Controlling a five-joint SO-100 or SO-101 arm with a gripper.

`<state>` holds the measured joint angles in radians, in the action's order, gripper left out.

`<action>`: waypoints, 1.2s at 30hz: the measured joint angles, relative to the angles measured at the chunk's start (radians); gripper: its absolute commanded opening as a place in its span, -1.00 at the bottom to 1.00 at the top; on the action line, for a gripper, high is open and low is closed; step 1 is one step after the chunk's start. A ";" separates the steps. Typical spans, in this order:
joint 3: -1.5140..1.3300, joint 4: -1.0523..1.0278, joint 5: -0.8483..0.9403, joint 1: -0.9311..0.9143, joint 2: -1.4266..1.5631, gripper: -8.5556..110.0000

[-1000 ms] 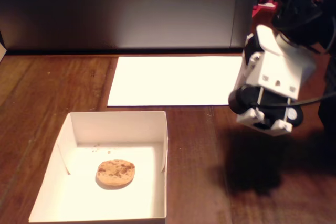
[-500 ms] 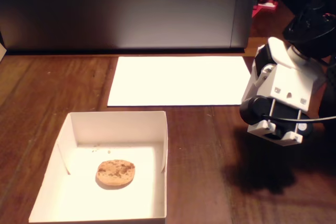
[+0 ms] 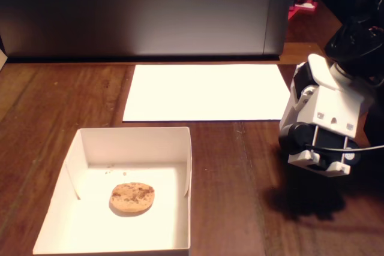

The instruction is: Grasp a mini cookies block and put it in the white box.

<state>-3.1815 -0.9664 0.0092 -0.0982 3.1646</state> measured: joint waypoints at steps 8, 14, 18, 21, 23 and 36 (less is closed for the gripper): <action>-0.021 -0.074 0.000 0.000 0.126 -0.85; -0.025 -0.124 0.014 -0.015 0.143 -0.85; -0.025 -0.132 0.014 -0.025 0.143 -0.84; -0.025 -0.141 0.028 -0.026 0.143 -0.85; -0.025 -0.146 0.032 -0.026 0.143 -0.85; -0.025 -0.147 0.032 -0.026 0.143 -0.85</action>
<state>-3.2060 -1.1137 0.0414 -0.1243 3.3073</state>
